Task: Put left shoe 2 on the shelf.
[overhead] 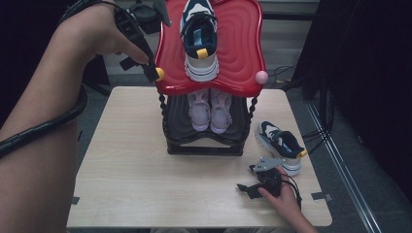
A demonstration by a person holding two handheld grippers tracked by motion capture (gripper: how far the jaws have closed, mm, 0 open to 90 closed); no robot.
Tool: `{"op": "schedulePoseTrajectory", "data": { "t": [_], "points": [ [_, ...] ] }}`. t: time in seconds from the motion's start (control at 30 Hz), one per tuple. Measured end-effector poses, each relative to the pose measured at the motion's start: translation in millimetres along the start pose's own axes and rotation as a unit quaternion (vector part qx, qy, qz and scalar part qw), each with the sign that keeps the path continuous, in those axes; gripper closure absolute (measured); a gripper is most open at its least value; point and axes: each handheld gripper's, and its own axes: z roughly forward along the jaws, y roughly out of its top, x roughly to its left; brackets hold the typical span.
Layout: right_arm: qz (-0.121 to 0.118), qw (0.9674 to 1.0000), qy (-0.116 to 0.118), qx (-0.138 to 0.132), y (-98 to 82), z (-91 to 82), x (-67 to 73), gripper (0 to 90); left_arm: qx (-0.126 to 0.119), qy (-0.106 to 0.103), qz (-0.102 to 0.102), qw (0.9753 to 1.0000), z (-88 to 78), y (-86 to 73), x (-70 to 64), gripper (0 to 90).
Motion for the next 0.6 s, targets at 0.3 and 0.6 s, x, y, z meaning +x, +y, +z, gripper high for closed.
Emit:
{"op": "schedulePoseTrajectory", "data": {
  "t": [0.3,0.6],
  "points": [
    [-0.001,1.0000,0.001,-0.001,0.0,0.2,-0.1,12.6,0.002,-0.007,-0.007,0.9999,7.3,-11.5,2.1,35.7],
    [-0.001,1.0000,0.001,-0.001,0.0,0.2,-0.1,12.6,-0.003,-0.014,-0.018,0.9997,14.4,-26.8,4.7,35.6]
  ]
}}
